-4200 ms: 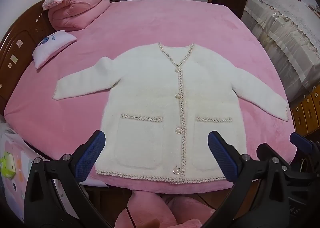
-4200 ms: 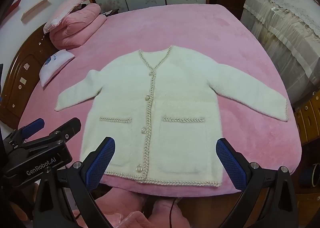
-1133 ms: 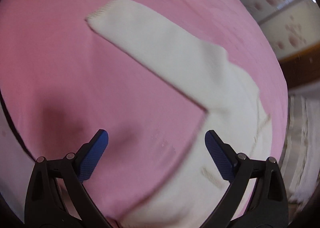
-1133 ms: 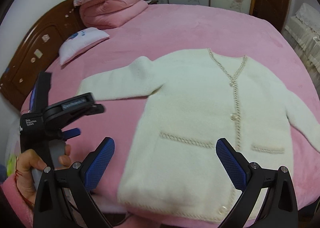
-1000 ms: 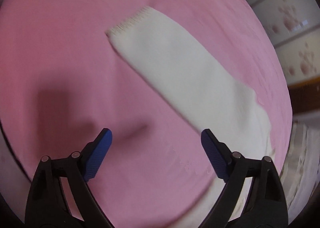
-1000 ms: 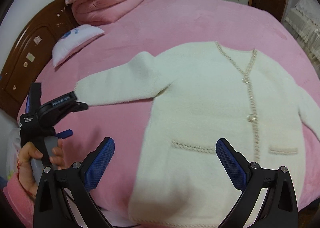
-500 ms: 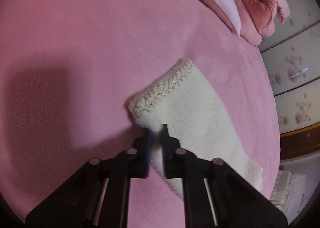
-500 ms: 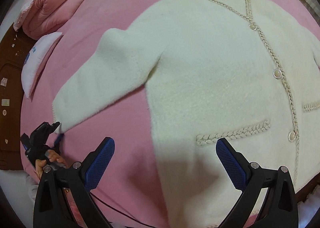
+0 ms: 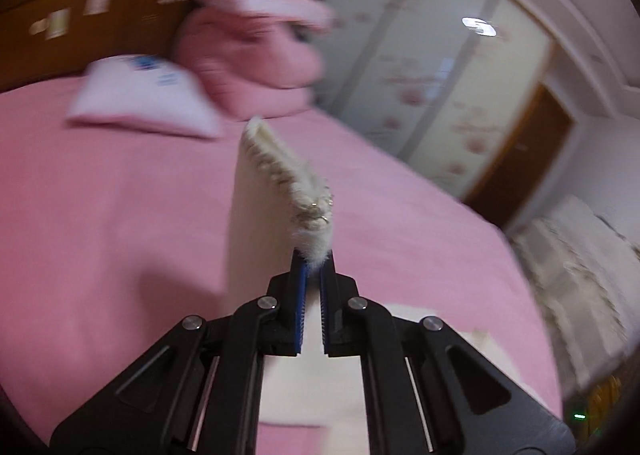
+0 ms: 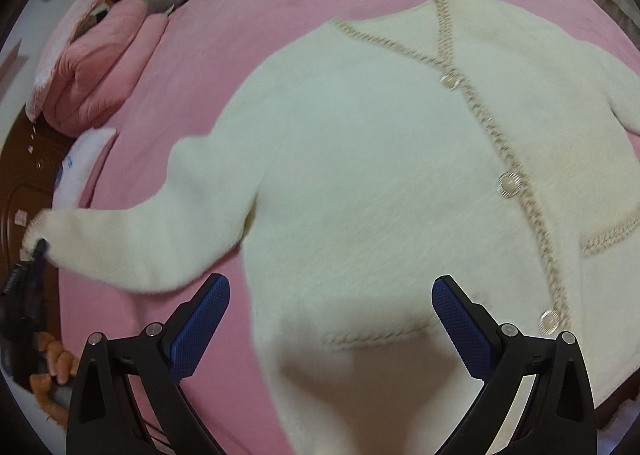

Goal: Fold large clothes
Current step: 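Grasp the cardigan sleeve cuff with the left gripper and lift it, then fold the held sleeve across the cardigan body and release with the left gripper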

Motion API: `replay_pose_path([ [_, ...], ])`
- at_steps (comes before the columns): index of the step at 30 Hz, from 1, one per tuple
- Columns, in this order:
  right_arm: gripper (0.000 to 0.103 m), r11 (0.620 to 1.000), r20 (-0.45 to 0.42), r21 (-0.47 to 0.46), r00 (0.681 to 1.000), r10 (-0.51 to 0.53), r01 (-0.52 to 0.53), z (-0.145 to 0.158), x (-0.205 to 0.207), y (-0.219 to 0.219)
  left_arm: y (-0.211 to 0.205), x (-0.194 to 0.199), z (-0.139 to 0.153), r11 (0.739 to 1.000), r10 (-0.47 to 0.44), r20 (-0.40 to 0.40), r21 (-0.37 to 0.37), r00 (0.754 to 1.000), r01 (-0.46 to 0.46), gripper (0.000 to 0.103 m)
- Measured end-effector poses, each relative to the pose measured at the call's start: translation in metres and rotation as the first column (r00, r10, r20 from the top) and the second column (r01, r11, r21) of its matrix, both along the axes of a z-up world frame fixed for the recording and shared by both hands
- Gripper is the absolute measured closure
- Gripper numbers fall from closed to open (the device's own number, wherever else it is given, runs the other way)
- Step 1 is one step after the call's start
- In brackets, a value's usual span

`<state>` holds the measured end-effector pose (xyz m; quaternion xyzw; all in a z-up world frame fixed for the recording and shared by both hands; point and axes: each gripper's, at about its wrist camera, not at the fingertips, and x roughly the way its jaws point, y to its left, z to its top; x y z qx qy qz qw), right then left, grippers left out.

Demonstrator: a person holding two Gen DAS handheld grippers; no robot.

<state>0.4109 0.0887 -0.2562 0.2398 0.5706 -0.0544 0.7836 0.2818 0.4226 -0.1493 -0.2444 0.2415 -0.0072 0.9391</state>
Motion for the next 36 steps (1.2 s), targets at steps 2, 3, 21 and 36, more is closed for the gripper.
replay_pose_path([
  [2, 0.0, 1.0, 0.027, 0.005, 0.999, -0.018, 0.017, 0.007, 0.0, -0.033, -0.047, 0.008, 0.014, 0.997, -0.083, 0.027, -0.005, 0.996, 0.083, 0.1],
  [3, 0.0, 1.0, 0.045, 0.003, 0.999, -0.029, 0.029, 0.011, 0.0, -0.05, -0.08, 0.014, 0.014, 0.991, -0.132, 0.03, 0.008, 0.991, 0.132, 0.1],
  [21, 0.011, 0.997, 0.072, 0.067, 0.997, 0.039, -0.044, -0.07, 0.02, -0.239, -0.411, 0.006, -0.172, 0.815, -0.412, -0.588, 0.104, 0.696, 0.57, 0.026],
  [36, 0.094, 0.943, 0.049, 0.207, 0.966, 0.255, -0.26, -0.146, 0.108, -0.125, -0.244, 0.025, -0.243, 0.876, 0.062, -0.71, 0.375, 0.701, 0.303, 0.039],
])
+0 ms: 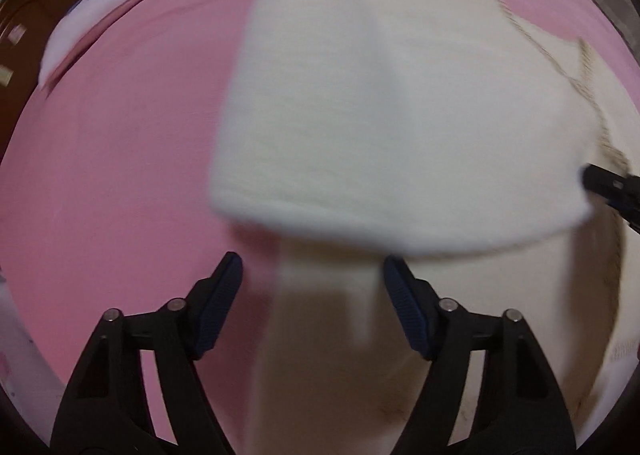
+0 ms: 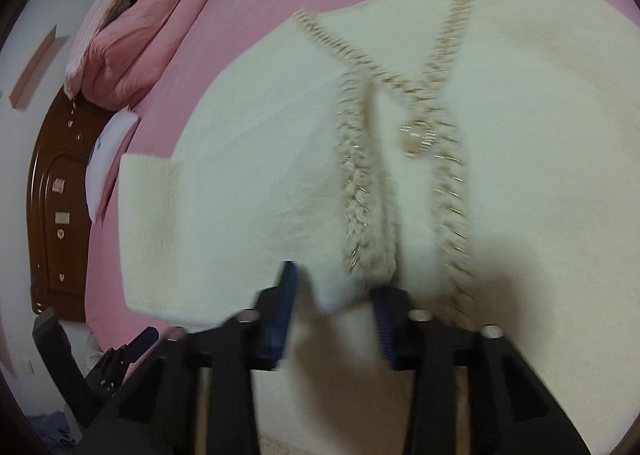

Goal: Fold large clothes
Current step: 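Fold the held sleeve across the cardigan body and release with the left gripper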

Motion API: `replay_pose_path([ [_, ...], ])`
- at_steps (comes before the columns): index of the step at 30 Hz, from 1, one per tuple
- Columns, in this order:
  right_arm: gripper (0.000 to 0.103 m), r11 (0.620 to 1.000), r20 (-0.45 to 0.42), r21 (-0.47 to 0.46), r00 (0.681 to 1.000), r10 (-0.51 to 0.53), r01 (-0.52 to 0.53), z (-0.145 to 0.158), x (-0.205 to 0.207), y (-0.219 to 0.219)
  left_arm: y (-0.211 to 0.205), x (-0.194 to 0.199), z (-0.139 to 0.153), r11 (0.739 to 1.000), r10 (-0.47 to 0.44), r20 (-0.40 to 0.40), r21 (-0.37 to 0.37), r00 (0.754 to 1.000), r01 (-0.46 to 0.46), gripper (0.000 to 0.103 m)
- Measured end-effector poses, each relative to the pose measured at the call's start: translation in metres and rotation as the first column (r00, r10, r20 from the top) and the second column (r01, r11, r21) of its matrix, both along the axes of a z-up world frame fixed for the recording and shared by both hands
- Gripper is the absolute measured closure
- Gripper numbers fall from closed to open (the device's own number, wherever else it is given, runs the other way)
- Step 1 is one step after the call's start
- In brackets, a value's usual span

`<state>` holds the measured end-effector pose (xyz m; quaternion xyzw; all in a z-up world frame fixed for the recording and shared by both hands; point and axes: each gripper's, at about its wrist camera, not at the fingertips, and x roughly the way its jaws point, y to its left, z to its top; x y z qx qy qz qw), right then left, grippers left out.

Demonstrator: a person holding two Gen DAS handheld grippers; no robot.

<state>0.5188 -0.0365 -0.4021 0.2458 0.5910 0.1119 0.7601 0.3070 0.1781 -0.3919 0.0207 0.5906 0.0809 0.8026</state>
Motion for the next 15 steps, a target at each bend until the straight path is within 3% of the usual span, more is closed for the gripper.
replay_pose_path([
  [3, 0.095, 0.999, 0.088, 0.029, 0.996, -0.034, 0.032, 0.021, 0.009, -0.007, 0.017, 0.023, -0.007, 0.997, 0.069, 0.019, -0.027, 0.997, -0.068, 0.057],
  [7, 0.095, 0.991, 0.193, 0.072, 0.974, -0.121, 0.109, 0.065, 0.004, -0.041, 0.018, 0.037, -0.004, 0.997, 0.075, 0.021, -0.014, 0.997, -0.075, 0.058],
  [10, 0.095, 0.985, 0.231, 0.004, 0.958, -0.167, 0.171, 0.076, -0.005, -0.073, -0.001, 0.047, -0.012, 1.0, 0.016, 0.017, -0.018, 1.0, -0.016, 0.063],
  [12, 0.095, 0.979, 0.217, -0.061, 0.96, -0.176, 0.193, 0.076, -0.015, -0.104, -0.01, 0.049, -0.018, 1.0, -0.017, -0.003, -0.002, 1.0, 0.017, 0.069],
  [15, 0.093, 0.966, 0.096, -0.134, 0.973, -0.211, 0.222, 0.039, -0.023, -0.129, -0.026, 0.049, -0.032, 0.998, -0.027, -0.029, 0.053, 0.999, 0.029, 0.07],
])
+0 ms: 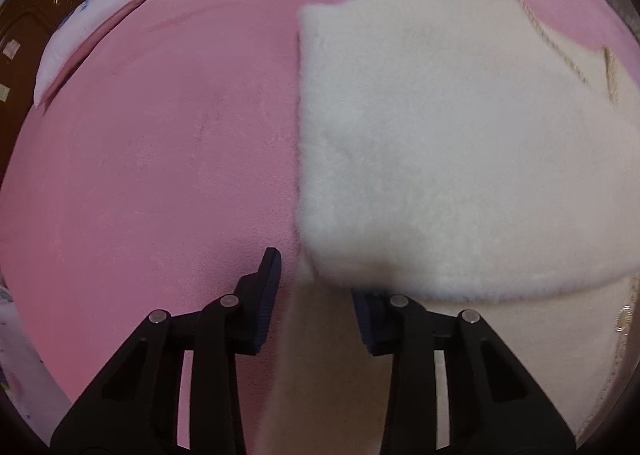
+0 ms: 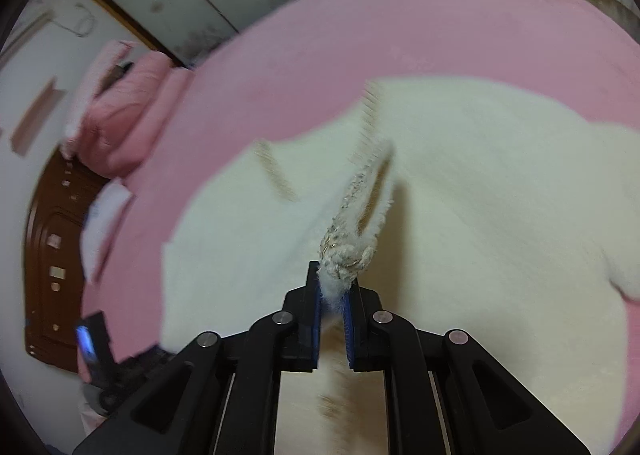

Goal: Fold large clothes
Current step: 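Fold the held sleeve across the cardigan body and release with the left gripper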

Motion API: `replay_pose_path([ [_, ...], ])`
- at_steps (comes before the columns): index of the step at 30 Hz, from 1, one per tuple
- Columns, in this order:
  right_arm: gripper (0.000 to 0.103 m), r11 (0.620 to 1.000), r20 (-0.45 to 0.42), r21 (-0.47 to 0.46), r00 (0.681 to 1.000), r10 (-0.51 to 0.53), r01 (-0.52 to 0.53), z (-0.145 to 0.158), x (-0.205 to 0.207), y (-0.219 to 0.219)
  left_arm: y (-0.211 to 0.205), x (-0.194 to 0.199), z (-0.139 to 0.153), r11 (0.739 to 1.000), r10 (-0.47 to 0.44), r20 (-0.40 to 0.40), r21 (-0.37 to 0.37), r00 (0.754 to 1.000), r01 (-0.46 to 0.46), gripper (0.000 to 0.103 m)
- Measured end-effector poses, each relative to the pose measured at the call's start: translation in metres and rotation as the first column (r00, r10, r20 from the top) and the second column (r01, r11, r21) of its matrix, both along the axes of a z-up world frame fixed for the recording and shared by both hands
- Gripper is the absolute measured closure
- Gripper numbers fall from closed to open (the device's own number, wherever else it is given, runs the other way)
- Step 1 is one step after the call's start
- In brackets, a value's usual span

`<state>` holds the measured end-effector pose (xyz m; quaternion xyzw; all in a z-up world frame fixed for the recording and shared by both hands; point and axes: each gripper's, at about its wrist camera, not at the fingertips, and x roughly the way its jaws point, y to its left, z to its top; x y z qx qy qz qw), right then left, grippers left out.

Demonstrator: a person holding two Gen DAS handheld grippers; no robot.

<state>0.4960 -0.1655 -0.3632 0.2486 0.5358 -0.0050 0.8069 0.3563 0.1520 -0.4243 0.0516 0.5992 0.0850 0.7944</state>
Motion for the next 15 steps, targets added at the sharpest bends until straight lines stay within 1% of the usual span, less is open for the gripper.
replay_pose_path([
  [1, 0.091, 0.999, -0.054, -0.023, 0.998, -0.023, 0.022, -0.017, -0.003, -0.005, 0.007, -0.008, 0.006, 1.0, 0.002, -0.001, 0.011, 1.0, -0.002, 0.07],
  [2, 0.086, 0.999, -0.098, -0.045, 0.995, -0.035, 0.03, -0.029, -0.007, -0.011, 0.004, -0.007, 0.006, 1.0, 0.003, 0.0, 0.024, 1.0, -0.003, 0.07],
  [3, 0.083, 0.995, -0.142, -0.088, 0.988, -0.056, 0.044, -0.041, -0.01, -0.013, 0.015, -0.019, 0.017, 1.0, 0.003, 0.0, 0.027, 1.0, -0.003, 0.07],
  [4, 0.082, 0.99, -0.152, -0.13, 0.985, -0.08, 0.06, -0.044, -0.012, -0.014, 0.015, -0.021, 0.018, 0.999, 0.001, -0.009, 0.035, 1.0, -0.001, 0.07],
  [5, 0.081, 0.985, -0.136, -0.158, 0.986, -0.098, 0.076, -0.043, -0.016, -0.014, 0.013, -0.023, 0.02, 0.999, -0.003, -0.025, 0.044, 1.0, 0.005, 0.07],
  [6, 0.079, 0.975, -0.104, -0.199, 0.987, -0.12, 0.098, -0.035, -0.019, -0.013, 0.011, -0.027, 0.025, 0.998, -0.01, -0.041, 0.059, 0.999, 0.012, 0.07],
  [8, 0.079, 0.944, -0.038, -0.289, 0.983, -0.18, 0.162, -0.011, -0.022, -0.007, 0.008, -0.034, 0.043, 0.997, -0.022, -0.008, 0.067, 1.0, 0.023, 0.07],
  [9, 0.079, 0.932, 0.021, -0.307, 0.981, -0.195, 0.192, 0.004, -0.023, -0.001, 0.005, -0.038, 0.055, 0.998, -0.029, 0.023, 0.049, 0.999, 0.028, 0.07],
  [10, 0.078, 0.932, 0.077, -0.301, 0.98, -0.185, 0.2, 0.015, -0.024, 0.005, 0.001, -0.043, 0.067, 0.999, -0.039, 0.053, 0.001, 0.998, 0.039, 0.07],
  [11, 0.078, 0.944, 0.111, -0.271, 0.98, -0.164, 0.188, 0.023, -0.024, 0.015, -0.002, -0.044, 0.075, 0.997, -0.05, 0.07, -0.062, 0.996, 0.055, 0.07],
  [12, 0.078, 0.962, 0.124, -0.22, 0.983, -0.136, 0.161, 0.025, -0.021, 0.023, -0.009, -0.039, 0.08, 0.989, -0.065, 0.07, -0.126, 0.995, 0.074, 0.071],
  [13, 0.078, 0.987, 0.12, -0.125, 0.989, -0.085, 0.1, 0.021, -0.015, 0.035, -0.017, -0.035, 0.081, 0.979, -0.083, 0.059, -0.183, 0.995, 0.092, 0.08],
  [14, 0.078, 0.997, 0.101, -0.052, 0.994, -0.051, 0.056, 0.015, -0.007, 0.047, -0.024, -0.029, 0.079, 0.97, -0.09, 0.044, -0.222, 0.995, 0.098, 0.086],
  [15, 0.079, 1.0, 0.059, 0.006, 0.998, -0.014, 0.014, 0.005, 0.001, 0.061, -0.032, -0.02, 0.074, 0.965, -0.076, 0.029, -0.251, 0.997, 0.081, 0.092],
])
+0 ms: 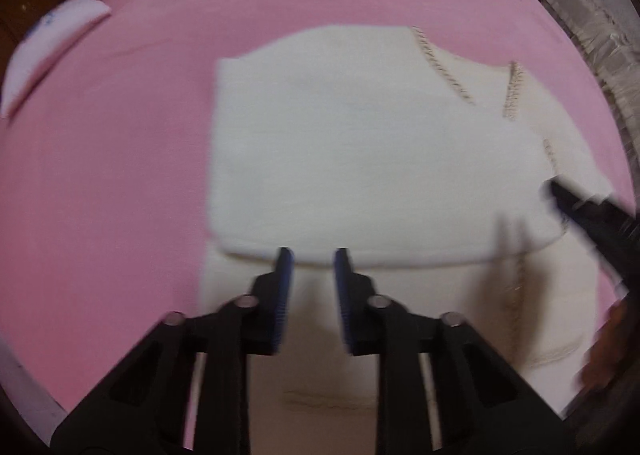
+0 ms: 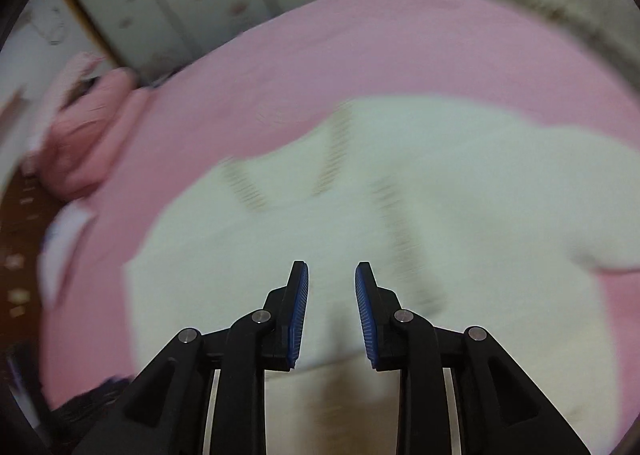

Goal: Fold large clothes

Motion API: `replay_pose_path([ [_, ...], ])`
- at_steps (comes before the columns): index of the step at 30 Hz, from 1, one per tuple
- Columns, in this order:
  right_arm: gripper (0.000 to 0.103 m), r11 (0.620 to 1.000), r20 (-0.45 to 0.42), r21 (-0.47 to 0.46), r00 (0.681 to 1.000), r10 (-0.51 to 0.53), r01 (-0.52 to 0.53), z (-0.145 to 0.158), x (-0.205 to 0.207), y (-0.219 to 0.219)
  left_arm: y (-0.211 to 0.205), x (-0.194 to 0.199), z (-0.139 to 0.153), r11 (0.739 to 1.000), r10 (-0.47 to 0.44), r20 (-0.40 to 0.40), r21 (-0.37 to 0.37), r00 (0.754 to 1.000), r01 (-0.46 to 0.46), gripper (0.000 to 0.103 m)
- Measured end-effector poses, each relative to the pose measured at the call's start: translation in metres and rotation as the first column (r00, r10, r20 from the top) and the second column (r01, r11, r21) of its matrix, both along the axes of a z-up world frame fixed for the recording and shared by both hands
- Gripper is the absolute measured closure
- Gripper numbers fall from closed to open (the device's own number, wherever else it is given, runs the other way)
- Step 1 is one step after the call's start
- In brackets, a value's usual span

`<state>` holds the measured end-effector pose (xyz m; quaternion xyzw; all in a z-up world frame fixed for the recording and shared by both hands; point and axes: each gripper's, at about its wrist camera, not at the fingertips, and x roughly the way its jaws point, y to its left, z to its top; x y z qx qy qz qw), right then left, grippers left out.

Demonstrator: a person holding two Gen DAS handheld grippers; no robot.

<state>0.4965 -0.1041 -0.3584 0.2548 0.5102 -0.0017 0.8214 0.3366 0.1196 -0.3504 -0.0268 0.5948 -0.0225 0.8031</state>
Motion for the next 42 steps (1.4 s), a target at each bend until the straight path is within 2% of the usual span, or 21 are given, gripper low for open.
replay_pose_path([
  [3, 0.087, 0.988, -0.069, 0.14, 0.994, 0.08, -0.07, -0.031, 0.012, 0.037, -0.017, 0.028, -0.023, 0.996, 0.05, -0.035, -0.068, 0.998, -0.053, 0.097],
  [5, 0.09, 0.979, -0.096, 0.179, 0.989, 0.112, -0.093, -0.053, 0.014, 0.059, -0.024, 0.04, -0.038, 0.997, 0.073, -0.063, -0.012, 0.995, -0.074, 0.1],
  [6, 0.094, 0.979, -0.101, 0.174, 0.987, 0.129, -0.11, -0.061, 0.016, 0.062, -0.02, 0.043, -0.046, 0.994, 0.098, -0.071, 0.059, 0.993, -0.094, 0.1],
  [7, 0.096, 0.981, -0.102, 0.143, 0.984, 0.147, -0.132, -0.067, 0.018, 0.062, -0.026, 0.036, -0.049, 0.988, 0.122, -0.075, 0.105, 0.99, -0.114, 0.101],
  [10, 0.098, 0.985, -0.059, -0.016, 0.983, 0.171, -0.172, -0.055, 0.018, 0.033, 0.011, 0.03, -0.061, 0.958, 0.197, -0.061, 0.226, 0.978, -0.179, 0.101],
  [11, 0.098, 0.982, -0.063, -0.105, 0.986, 0.153, -0.159, -0.057, -0.001, 0.015, 0.023, 0.026, -0.065, 0.948, 0.202, -0.056, 0.263, 0.978, -0.181, 0.101],
  [13, 0.098, 0.961, -0.111, -0.264, 0.992, 0.058, -0.085, -0.062, -0.02, -0.029, 0.045, 0.021, -0.084, 0.898, 0.227, -0.097, 0.406, 0.969, -0.17, 0.101],
  [14, 0.103, 0.955, -0.131, -0.291, 0.991, 0.016, -0.054, -0.065, -0.03, -0.051, 0.055, 0.018, -0.091, 0.887, 0.243, -0.12, 0.429, 0.963, -0.17, 0.101],
  [16, 0.103, 0.986, -0.108, -0.167, 0.994, 0.0, -0.018, -0.058, -0.046, -0.086, 0.074, 0.012, -0.084, 0.899, 0.294, -0.095, 0.366, 0.951, -0.241, 0.101],
  [19, 0.103, 0.987, -0.055, -0.153, 0.998, 0.033, -0.041, -0.037, -0.047, -0.07, 0.066, 0.017, -0.045, 0.932, 0.315, 0.022, 0.182, 0.949, -0.314, 0.101],
  [22, 0.103, 0.99, 0.056, -0.03, 0.988, 0.141, -0.14, -0.026, -0.038, -0.033, 0.039, 0.022, -0.011, 0.974, 0.227, 0.059, 0.002, 0.972, -0.227, 0.101],
  [25, 0.103, 0.973, 0.061, 0.136, 0.982, 0.179, -0.186, -0.043, -0.012, 0.016, -0.005, 0.059, -0.021, 0.985, 0.124, 0.018, -0.123, 0.992, -0.12, 0.101],
  [27, 0.103, 0.941, 0.033, 0.271, 0.979, 0.202, -0.204, -0.06, 0.016, 0.052, -0.032, 0.09, -0.036, 0.988, 0.072, -0.016, -0.136, 0.997, -0.074, 0.101],
  [28, 0.103, 0.935, 0.018, 0.29, 0.978, 0.209, -0.205, -0.071, 0.028, 0.062, -0.052, 0.1, -0.045, 0.991, 0.046, -0.048, -0.121, 0.998, -0.051, 0.101],
  [30, 0.103, 0.948, -0.012, 0.25, 0.978, 0.209, -0.2, -0.085, 0.043, 0.074, -0.066, 0.122, -0.067, 0.998, 0.019, -0.084, -0.056, 0.996, -0.024, 0.101],
  [32, 0.103, 0.967, -0.023, 0.176, 0.981, 0.193, -0.186, -0.099, 0.05, 0.071, -0.068, 0.129, -0.069, 0.998, 0.023, -0.063, -0.048, 0.998, -0.026, 0.101],
  [33, 0.103, 0.975, -0.038, 0.145, 0.984, 0.173, -0.166, -0.117, 0.066, 0.063, -0.064, 0.129, -0.069, 0.998, 0.033, -0.056, -0.061, 0.998, -0.036, 0.101],
  [35, 0.103, 0.979, -0.023, 0.178, 0.994, 0.108, -0.102, -0.129, 0.073, 0.027, -0.056, 0.133, -0.07, 0.995, 0.079, -0.033, -0.059, 0.996, -0.081, 0.101],
  [37, 0.103, 0.984, -0.019, 0.18, 1.0, 0.008, -0.005, -0.133, 0.062, -0.021, -0.046, 0.141, -0.077, 0.992, 0.118, -0.019, -0.035, 0.993, -0.119, 0.102],
  [40, 0.103, 0.995, -0.049, 0.001, 0.994, -0.103, 0.103, -0.136, 0.049, -0.067, -0.03, 0.148, -0.081, 0.987, 0.155, -0.019, -0.05, 0.988, -0.155, 0.102],
  [42, 0.103, 0.992, -0.043, 0.009, 0.991, -0.125, 0.126, -0.135, 0.039, -0.081, -0.026, 0.148, -0.08, 0.984, 0.168, -0.027, -0.061, 0.985, -0.169, 0.102],
])
